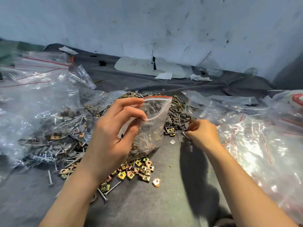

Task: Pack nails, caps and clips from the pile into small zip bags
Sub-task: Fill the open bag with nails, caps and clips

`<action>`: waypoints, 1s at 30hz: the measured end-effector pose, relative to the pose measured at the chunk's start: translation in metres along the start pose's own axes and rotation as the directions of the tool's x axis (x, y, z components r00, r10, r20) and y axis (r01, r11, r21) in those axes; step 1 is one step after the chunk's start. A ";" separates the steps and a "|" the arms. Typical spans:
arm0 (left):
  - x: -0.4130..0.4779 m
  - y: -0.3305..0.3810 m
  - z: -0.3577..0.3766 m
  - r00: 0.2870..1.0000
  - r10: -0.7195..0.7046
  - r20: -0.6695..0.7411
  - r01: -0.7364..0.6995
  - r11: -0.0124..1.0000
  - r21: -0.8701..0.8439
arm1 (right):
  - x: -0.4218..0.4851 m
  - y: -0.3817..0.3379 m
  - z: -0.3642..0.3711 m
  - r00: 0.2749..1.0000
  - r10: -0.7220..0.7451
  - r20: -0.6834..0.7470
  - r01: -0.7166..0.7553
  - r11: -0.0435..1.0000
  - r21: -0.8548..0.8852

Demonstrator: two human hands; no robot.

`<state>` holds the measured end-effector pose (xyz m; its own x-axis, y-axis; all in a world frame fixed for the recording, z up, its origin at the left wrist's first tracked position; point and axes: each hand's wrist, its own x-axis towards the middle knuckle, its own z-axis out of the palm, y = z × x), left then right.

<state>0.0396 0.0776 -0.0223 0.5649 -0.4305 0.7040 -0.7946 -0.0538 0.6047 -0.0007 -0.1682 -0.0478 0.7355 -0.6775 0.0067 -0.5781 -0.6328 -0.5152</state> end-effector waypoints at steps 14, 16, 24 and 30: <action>0.001 0.007 0.000 0.999 0.024 0.023 -0.025 0.999 0.029 | -0.029 -0.056 -0.025 0.881 -0.314 -0.355 0.420 0.863 0.280; 0.002 0.007 0.002 0.999 0.031 0.034 -0.032 0.999 0.030 | -0.051 -0.067 -0.036 0.821 -0.370 -0.435 0.562 0.661 0.498; 0.002 0.012 0.004 0.996 0.052 0.068 -0.053 0.998 0.018 | -0.086 -0.084 -0.050 0.745 -0.529 -0.407 0.661 0.503 0.556; 0.001 0.007 0.001 0.999 0.026 0.045 -0.028 0.999 0.044 | -0.055 -0.060 -0.047 0.802 -0.231 -0.551 0.556 0.625 0.547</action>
<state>0.0345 0.0761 -0.0171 0.5334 -0.4718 0.7021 -0.8191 -0.0810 0.5679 -0.0236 -0.1108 0.0231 0.5282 -0.6040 0.5968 0.2408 -0.5674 -0.7874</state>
